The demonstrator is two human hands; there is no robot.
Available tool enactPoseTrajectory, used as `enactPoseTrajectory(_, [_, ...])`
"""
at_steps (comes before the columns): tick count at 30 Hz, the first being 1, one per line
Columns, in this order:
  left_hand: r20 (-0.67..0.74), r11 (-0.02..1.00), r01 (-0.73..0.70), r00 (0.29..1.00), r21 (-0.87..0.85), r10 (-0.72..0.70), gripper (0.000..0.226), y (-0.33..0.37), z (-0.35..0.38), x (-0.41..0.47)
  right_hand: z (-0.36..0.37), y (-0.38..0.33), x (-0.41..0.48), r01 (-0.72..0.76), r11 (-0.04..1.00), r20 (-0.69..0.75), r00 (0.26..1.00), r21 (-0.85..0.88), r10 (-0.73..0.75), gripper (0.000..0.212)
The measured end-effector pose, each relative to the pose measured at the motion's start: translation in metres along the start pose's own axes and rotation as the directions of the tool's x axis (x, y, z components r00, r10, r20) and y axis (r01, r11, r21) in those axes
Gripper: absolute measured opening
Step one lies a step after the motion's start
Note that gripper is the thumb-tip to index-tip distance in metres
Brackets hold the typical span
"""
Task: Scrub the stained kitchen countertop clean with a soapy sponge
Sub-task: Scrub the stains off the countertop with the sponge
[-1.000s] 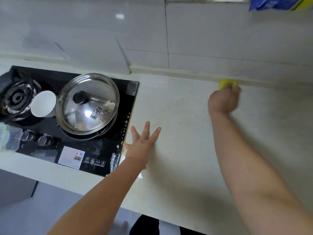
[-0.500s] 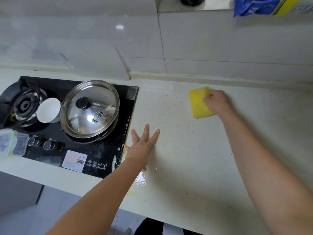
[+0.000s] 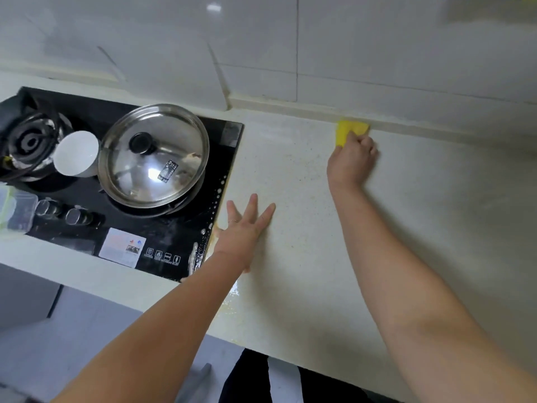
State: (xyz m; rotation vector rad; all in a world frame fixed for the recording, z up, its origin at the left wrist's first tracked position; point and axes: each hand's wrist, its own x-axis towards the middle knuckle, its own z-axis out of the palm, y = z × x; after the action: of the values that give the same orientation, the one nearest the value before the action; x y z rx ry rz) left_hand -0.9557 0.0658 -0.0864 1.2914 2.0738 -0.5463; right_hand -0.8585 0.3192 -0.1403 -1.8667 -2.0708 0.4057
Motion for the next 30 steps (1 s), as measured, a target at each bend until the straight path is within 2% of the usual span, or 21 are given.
enactPoseTrajectory(2, [-0.016, 1.0, -0.002, 1.0, -0.013, 0.002, 0.152, -0.004, 0.006, -0.001, 0.016, -0.029, -0.004, 0.016, 1.0, 0.014, 1.0, 0.001, -0.016, 0.036])
enactPoseTrajectory(4, [-0.043, 0.999, -0.006, 0.999, -0.042, 0.004, 0.145, -0.008, 0.012, -0.003, 0.029, -0.058, -0.018, 0.176, 0.984, 0.088, 0.981, 0.003, -0.176, 0.046])
enactPoseTrajectory(5, [-0.064, 0.998, -0.01, 0.998, -0.057, 0.006, 0.14, -0.012, 0.017, -0.005, 0.036, -0.072, -0.032, 0.304, 0.952, 0.131, 0.944, 0.009, -0.303, 0.05])
enactPoseTrajectory(7, [-0.112, 0.996, -0.036, 0.993, -0.082, 0.027, 0.127, -0.021, 0.029, -0.009, 0.046, -0.09, -0.064, 0.552, 0.833, 0.218, 0.81, 0.025, -0.544, 0.056])
enactPoseTrajectory(9, [-0.18, 0.986, -0.08, 0.982, -0.149, 0.053, 0.11, -0.027, 0.046, -0.016, 0.049, -0.091, -0.104, 0.701, 0.71, 0.283, 0.67, 0.064, -0.687, 0.057])
enactPoseTrajectory(12, [-0.239, 0.943, -0.105, 0.971, -0.316, 0.029, 0.099, -0.039, 0.075, -0.033, 0.039, -0.069, -0.166, 0.781, 0.595, 0.345, 0.514, 0.192, -0.786, 0.053])
enactPoseTrajectory(13, [-0.258, 0.937, -0.108, 0.966, -0.333, 0.02, 0.088, -0.041, 0.087, -0.04, 0.033, -0.057, -0.186, 0.799, 0.552, 0.35, 0.459, 0.241, -0.817, 0.053])
enactPoseTrajectory(15, [-0.277, 0.951, -0.124, 0.96, -0.282, 0.043, 0.059, -0.043, 0.108, -0.056, 0.019, -0.037, -0.218, 0.831, 0.447, 0.364, 0.324, 0.332, -0.873, 0.052])
enactPoseTrajectory(17, [-0.251, 0.961, -0.135, 0.965, -0.243, 0.072, 0.046, -0.042, 0.121, -0.071, 0.009, -0.023, -0.226, 0.847, 0.374, 0.382, 0.225, 0.377, -0.896, 0.052])
enactPoseTrajectory(18, [-0.264, 0.958, -0.148, 0.961, -0.243, 0.082, 0.039, -0.039, 0.126, -0.081, 0.004, -0.019, -0.219, 0.85, 0.371, 0.371, 0.23, 0.373, -0.9, 0.052])
enactPoseTrajectory(19, [-0.29, 0.955, -0.175, 0.952, -0.237, 0.102, 0.03, -0.041, 0.127, -0.088, 0.003, -0.019, -0.203, 0.838, 0.412, 0.342, 0.293, 0.358, -0.893, 0.05])
enactPoseTrajectory(20, [-0.308, 0.95, -0.2, 0.944, -0.242, 0.12, 0.027, -0.039, 0.129, -0.095, 0.001, -0.018, -0.185, 0.805, 0.488, 0.302, 0.398, 0.337, -0.866, 0.048])
enactPoseTrajectory(22, [-0.319, 0.937, -0.2, 0.942, -0.288, 0.103, 0.024, -0.039, 0.132, -0.103, -0.001, -0.019, -0.14, 0.642, 0.719, 0.214, 0.688, 0.267, -0.694, 0.048])
enactPoseTrajectory(23, [-0.313, 0.937, -0.173, 0.947, -0.304, 0.073, 0.024, -0.039, 0.133, -0.103, -0.003, -0.022, -0.119, 0.521, 0.819, 0.193, 0.801, 0.242, -0.567, 0.049])
enactPoseTrajectory(24, [-0.321, 0.94, -0.172, 0.944, -0.295, 0.072, 0.021, -0.039, 0.134, -0.104, -0.005, -0.027, -0.102, 0.413, 0.885, 0.191, 0.871, 0.216, -0.453, 0.051])
enactPoseTrajectory(25, [-0.333, 0.941, -0.192, 0.938, -0.278, 0.093, 0.016, -0.038, 0.133, -0.104, -0.004, -0.035, -0.09, 0.328, 0.924, 0.207, 0.907, 0.198, -0.367, 0.056])
enactPoseTrajectory(27, [-0.357, 0.929, -0.222, 0.928, -0.295, 0.108, 0.028, -0.036, 0.131, -0.103, 0.0, -0.061, -0.081, 0.233, 0.947, 0.252, 0.924, 0.221, -0.287, 0.063])
enactPoseTrajectory(28, [-0.375, 0.92, -0.214, 0.923, -0.327, 0.082, 0.033, -0.036, 0.13, -0.105, 0.005, -0.076, -0.085, 0.232, 0.942, 0.287, 0.911, 0.243, -0.298, 0.066])
enactPoseTrajectory(30, [-0.408, 0.912, -0.204, 0.912, -0.356, 0.045, 0.035, -0.039, 0.129, -0.11, 0.02, -0.101, -0.106, 0.331, 0.908, 0.354, 0.842, 0.256, -0.406, 0.068])
